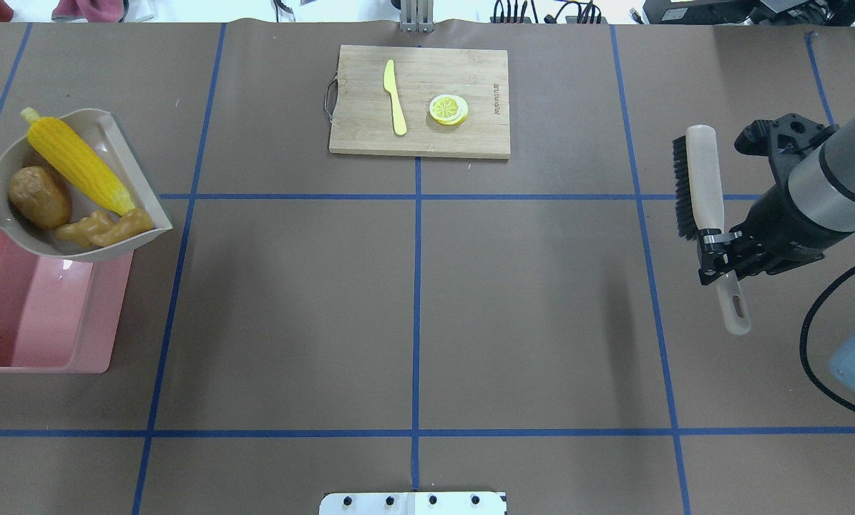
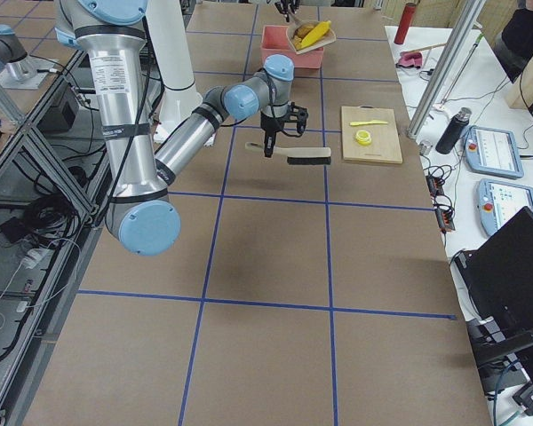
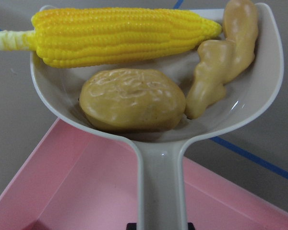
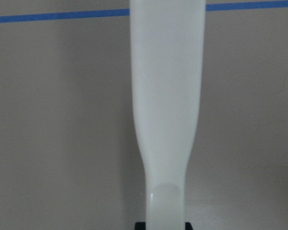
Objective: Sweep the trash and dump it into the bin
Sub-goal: 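Tilt the dustpan over the pink bin with the left gripper to dump the items, then set the dustpan down with the left gripper while the right releases the brush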
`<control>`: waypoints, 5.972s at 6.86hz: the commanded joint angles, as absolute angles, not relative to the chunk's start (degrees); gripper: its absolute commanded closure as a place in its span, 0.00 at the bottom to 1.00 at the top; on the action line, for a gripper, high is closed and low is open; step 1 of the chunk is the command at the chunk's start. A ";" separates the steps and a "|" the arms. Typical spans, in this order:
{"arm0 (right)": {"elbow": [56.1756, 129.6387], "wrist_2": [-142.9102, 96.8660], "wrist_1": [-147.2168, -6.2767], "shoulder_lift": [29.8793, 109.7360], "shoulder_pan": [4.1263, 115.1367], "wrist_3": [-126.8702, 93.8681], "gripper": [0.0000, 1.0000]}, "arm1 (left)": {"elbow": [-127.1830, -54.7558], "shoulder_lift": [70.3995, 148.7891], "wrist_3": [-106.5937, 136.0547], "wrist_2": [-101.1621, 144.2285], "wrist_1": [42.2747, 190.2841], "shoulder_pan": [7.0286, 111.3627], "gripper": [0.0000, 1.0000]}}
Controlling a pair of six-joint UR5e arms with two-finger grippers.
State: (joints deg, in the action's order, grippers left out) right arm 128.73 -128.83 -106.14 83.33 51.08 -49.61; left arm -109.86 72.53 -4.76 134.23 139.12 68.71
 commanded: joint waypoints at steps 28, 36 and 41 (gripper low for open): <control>100.20 -131.91 -88.13 89.82 84.80 -10.72 0.00 | -133.24 74.44 -46.93 128.14 78.52 83.42 0.94; 100.72 -133.68 -92.46 92.55 87.19 -10.28 0.00 | -106.82 100.18 -27.69 127.79 116.63 47.66 0.92; 100.28 -133.77 -92.46 93.25 87.19 -10.64 0.00 | -99.68 106.61 -26.81 127.44 120.12 41.22 0.79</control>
